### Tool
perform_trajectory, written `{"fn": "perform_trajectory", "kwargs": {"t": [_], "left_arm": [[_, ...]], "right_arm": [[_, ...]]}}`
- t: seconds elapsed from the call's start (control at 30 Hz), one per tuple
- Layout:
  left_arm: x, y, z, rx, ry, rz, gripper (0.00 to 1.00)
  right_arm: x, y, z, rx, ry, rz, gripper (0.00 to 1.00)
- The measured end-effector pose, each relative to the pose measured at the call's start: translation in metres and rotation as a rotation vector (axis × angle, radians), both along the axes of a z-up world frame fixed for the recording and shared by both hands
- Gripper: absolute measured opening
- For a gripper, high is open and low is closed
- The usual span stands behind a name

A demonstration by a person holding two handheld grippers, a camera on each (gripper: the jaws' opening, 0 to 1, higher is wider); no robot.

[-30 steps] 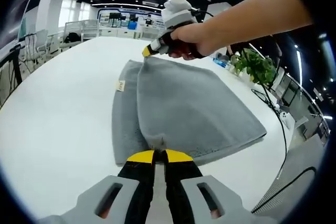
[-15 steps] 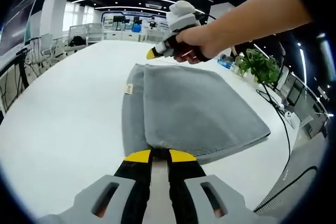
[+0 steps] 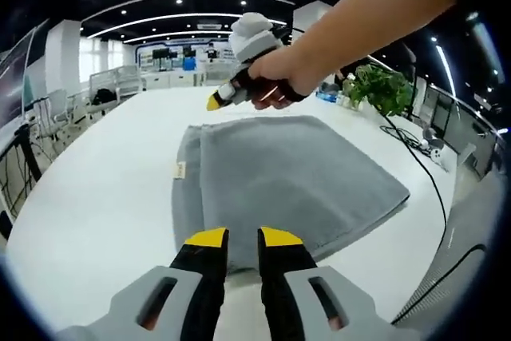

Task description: Fold the towel on the table until its edges align and the towel forms a compact rectangular stack.

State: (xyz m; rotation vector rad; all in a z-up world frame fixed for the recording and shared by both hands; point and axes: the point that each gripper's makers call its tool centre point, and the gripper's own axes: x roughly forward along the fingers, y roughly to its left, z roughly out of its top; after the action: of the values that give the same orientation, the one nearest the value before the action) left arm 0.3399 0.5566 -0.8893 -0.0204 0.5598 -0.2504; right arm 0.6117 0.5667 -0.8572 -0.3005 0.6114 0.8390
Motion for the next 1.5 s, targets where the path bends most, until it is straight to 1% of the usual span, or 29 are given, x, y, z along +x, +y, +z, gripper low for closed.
{"fn": "perform_trajectory", "kwargs": {"t": [0.07,0.1,0.13,0.17,0.23,0.3,0.4,0.47,0.57,0.63,0.73,0.8,0.87,1.0,1.1,1.17,1.2,1.3,1.33,1.37,1.4,1.47,1.5], "left_arm": [[-0.003,-0.001,-0.005,0.009,0.022,-0.006,0.15],[-0.004,0.001,-0.005,0.000,0.021,0.001,0.15],[-0.006,0.001,-0.008,-0.012,0.032,0.009,0.15],[-0.009,0.003,-0.016,-0.018,0.056,0.015,0.15],[-0.012,0.004,-0.020,-0.014,0.068,0.021,0.14],[-0.013,0.005,-0.018,-0.012,0.062,0.024,0.14],[-0.012,0.004,-0.015,-0.013,0.077,0.034,0.14],[-0.011,0.003,-0.009,-0.013,0.071,0.042,0.15],[-0.007,0.002,-0.002,-0.023,0.047,0.050,0.15],[-0.007,-0.007,0.009,-0.017,0.034,0.034,0.15],[-0.005,-0.016,0.018,-0.007,0.014,0.007,0.15],[-0.003,-0.022,0.024,-0.008,0.002,-0.003,0.15],[-0.002,-0.027,0.030,-0.008,-0.008,-0.005,0.15],[0.002,-0.039,0.043,-0.018,-0.029,-0.016,0.15],[0.003,-0.046,0.048,-0.023,-0.034,-0.028,0.16],[0.002,-0.054,0.057,-0.014,-0.043,-0.044,0.17],[0.002,-0.056,0.059,-0.013,-0.047,-0.048,0.17],[0.004,-0.063,0.066,-0.007,-0.058,-0.064,0.18],[0.005,-0.065,0.068,-0.007,-0.060,-0.068,0.18],[0.005,-0.067,0.071,-0.009,-0.063,-0.071,0.18],[0.006,-0.070,0.073,-0.006,-0.067,-0.078,0.19],[0.006,-0.075,0.078,-0.001,-0.072,-0.092,0.20],[0.006,-0.079,0.081,0.005,-0.078,-0.102,0.20]], "right_arm": [[-0.003,-0.009,0.006,-0.007,-0.004,-0.001,0.13],[-0.003,-0.014,0.007,-0.010,-0.006,-0.004,0.13],[-0.004,-0.017,0.007,-0.012,-0.006,-0.006,0.13],[-0.003,-0.020,0.008,-0.013,-0.006,-0.008,0.13],[-0.001,-0.027,0.009,-0.014,-0.006,-0.013,0.13],[-0.002,-0.037,0.014,-0.017,-0.010,-0.018,0.13],[-0.002,-0.045,0.019,-0.015,-0.014,-0.028,0.15],[-0.005,-0.050,0.023,-0.011,-0.012,-0.035,0.16],[-0.006,-0.055,0.026,-0.008,-0.021,-0.034,0.19],[-0.007,-0.060,0.030,-0.006,-0.023,-0.036,0.22],[-0.014,-0.069,0.039,-0.011,-0.033,-0.035,0.26],[-0.014,-0.073,0.040,-0.015,-0.040,-0.035,0.29],[-0.011,-0.076,0.042,-0.017,-0.046,-0.034,0.30],[-0.012,-0.093,0.051,-0.028,-0.059,-0.035,0.32],[-0.015,-0.105,0.065,-0.025,-0.070,-0.042,0.33],[-0.015,-0.111,0.069,-0.021,-0.075,-0.051,0.34],[-0.013,-0.112,0.070,-0.015,-0.075,-0.054,0.34],[-0.016,-0.123,0.078,-0.006,-0.079,-0.065,0.34],[-0.016,-0.129,0.083,-0.001,-0.080,-0.074,0.34],[-0.012,-0.130,0.083,0.002,-0.083,-0.077,0.34],[-0.008,-0.133,0.087,0.011,-0.097,-0.086,0.34],[-0.010,-0.144,0.097,0.018,-0.100,-0.096,0.35],[-0.009,-0.149,0.099,0.019,-0.100,-0.101,0.35]]}}
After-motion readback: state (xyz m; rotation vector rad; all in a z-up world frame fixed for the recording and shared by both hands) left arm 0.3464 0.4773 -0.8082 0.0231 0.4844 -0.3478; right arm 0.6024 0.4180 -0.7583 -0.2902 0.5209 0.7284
